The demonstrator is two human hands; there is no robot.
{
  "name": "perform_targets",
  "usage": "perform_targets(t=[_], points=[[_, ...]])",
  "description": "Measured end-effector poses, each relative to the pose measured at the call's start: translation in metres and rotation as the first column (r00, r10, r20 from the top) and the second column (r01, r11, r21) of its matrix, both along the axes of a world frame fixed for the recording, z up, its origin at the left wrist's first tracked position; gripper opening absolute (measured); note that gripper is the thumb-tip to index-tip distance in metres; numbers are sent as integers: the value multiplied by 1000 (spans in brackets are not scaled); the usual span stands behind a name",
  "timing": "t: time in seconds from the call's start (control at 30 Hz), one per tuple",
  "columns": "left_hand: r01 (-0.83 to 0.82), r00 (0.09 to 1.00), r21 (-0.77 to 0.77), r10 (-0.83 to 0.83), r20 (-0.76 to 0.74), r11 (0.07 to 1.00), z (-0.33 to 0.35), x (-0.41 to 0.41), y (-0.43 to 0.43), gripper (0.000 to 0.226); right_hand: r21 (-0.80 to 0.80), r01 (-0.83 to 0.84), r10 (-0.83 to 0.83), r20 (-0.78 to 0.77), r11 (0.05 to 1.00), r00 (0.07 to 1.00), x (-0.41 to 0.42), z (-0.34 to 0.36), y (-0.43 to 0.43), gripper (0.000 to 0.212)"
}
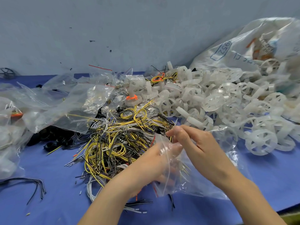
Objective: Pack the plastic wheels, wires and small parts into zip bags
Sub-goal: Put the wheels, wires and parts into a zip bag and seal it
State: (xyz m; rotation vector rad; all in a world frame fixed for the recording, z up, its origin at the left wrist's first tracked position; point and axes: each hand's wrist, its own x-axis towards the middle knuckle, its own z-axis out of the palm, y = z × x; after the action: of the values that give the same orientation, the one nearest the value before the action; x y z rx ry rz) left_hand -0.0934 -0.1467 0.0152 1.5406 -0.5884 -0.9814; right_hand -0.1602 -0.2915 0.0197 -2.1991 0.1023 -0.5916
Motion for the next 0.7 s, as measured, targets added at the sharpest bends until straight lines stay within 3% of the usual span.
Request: perform_targets(t=[0.17, 0.3, 0.4, 0.47, 0.53, 0.6, 0.7], points=[[-152, 987, -70, 148, -58, 986, -3, 10, 5, 32, -157, 62, -70, -45, 986, 997, 2, -9, -3, 54], [-298, 951, -98, 287, -115, 949, -1, 17, 9, 21, -168, 140, -150, -50, 976, 987, 3, -9, -5, 56], [-460, 888, -188, 456, -63, 868, 3, 27, 15, 25, -139, 174, -183, -49, 975, 982, 3, -7, -4, 55], [-535, 791, -276, 588, 168, 799, 7, 37, 21, 24, -132, 184, -192, -43, 974, 981, 3, -6, -4, 51], [-577, 568, -318, 649, 505, 753, 10, 50, 26, 24, -129, 186, -193, -44, 974, 980, 3, -7, -5, 44], [-604, 401, -330, 634, 661, 725, 14, 66, 29, 22, -123, 184, -191, -44, 975, 981, 4, -6, -4, 40], [-641, 378, -213, 544, 749, 738, 17, 92, 24, 18, -115, 179, -183, -30, 977, 983, 9, -2, -3, 36]])
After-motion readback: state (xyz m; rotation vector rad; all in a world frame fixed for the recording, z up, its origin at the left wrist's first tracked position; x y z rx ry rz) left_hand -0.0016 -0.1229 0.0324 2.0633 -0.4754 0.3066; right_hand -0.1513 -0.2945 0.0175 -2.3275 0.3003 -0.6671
